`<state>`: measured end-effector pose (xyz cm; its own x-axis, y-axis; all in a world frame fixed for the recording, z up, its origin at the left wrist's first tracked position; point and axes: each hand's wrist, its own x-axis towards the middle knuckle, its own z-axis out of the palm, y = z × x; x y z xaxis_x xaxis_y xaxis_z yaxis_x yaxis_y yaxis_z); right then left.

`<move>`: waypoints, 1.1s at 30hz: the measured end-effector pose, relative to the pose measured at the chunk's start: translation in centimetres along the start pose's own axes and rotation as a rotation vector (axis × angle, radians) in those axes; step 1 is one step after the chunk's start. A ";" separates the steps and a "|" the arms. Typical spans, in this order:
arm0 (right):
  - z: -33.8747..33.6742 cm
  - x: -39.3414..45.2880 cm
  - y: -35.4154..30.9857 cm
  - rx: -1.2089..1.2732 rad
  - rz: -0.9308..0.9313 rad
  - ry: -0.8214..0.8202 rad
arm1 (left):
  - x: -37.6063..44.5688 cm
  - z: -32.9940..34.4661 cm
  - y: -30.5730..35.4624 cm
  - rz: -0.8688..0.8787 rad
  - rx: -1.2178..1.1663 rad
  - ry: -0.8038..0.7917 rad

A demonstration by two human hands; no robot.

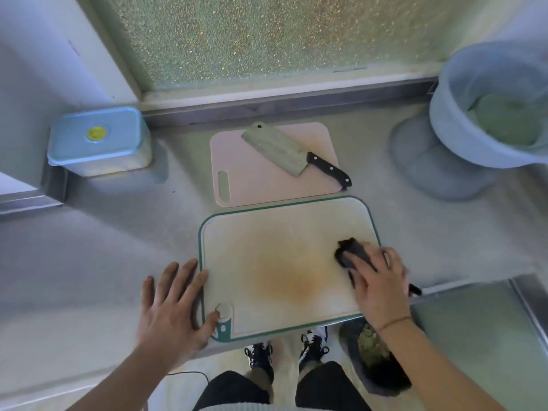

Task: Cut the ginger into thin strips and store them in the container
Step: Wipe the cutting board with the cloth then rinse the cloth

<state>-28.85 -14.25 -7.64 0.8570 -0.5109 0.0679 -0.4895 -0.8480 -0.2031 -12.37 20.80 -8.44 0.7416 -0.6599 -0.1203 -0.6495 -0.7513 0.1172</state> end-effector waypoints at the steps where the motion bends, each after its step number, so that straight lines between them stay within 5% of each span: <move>1: -0.8 0.4 1.9 0.025 0.165 0.032 | 0.0 -0.1 0.0 0.003 0.001 -0.001; 4: -1.2 1.0 -0.2 0.073 0.201 0.151 | -0.1 -0.3 0.2 0.004 -0.013 0.018; 9: 0.3 -1.7 -16.6 0.290 -0.498 0.048 | -0.3 -0.3 0.3 0.015 -0.029 0.033; 11: 1.3 -3.4 -19.7 0.316 -0.606 -0.063 | -0.3 -0.1 -0.2 0.051 -0.018 0.021; 18: 1.3 -4.4 -8.5 0.129 -0.459 -0.062 | -0.2 -0.4 0.3 0.001 -0.027 0.001; 24: -3.4 -0.9 6.3 0.025 0.230 0.148 | -0.2 -0.4 0.2 0.001 -0.032 -0.007; 26: -3.8 1.5 2.3 0.061 0.205 0.241 | -0.2 -0.4 0.2 -0.001 -0.047 -0.010; 28: -3.1 3.7 -5.4 0.125 -0.011 0.272 | -0.2 -0.4 0.2 -0.002 -0.053 -0.007; 33: 2.7 6.0 -24.0 0.271 -0.511 0.030 | -0.2 -0.2 0.1 -0.011 -0.026 -0.001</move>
<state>-11.52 3.41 -5.00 0.9668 -0.0533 0.2500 0.0473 -0.9239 -0.3797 -12.54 20.80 -8.17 0.7484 -0.6518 -0.1226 -0.6368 -0.7579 0.1417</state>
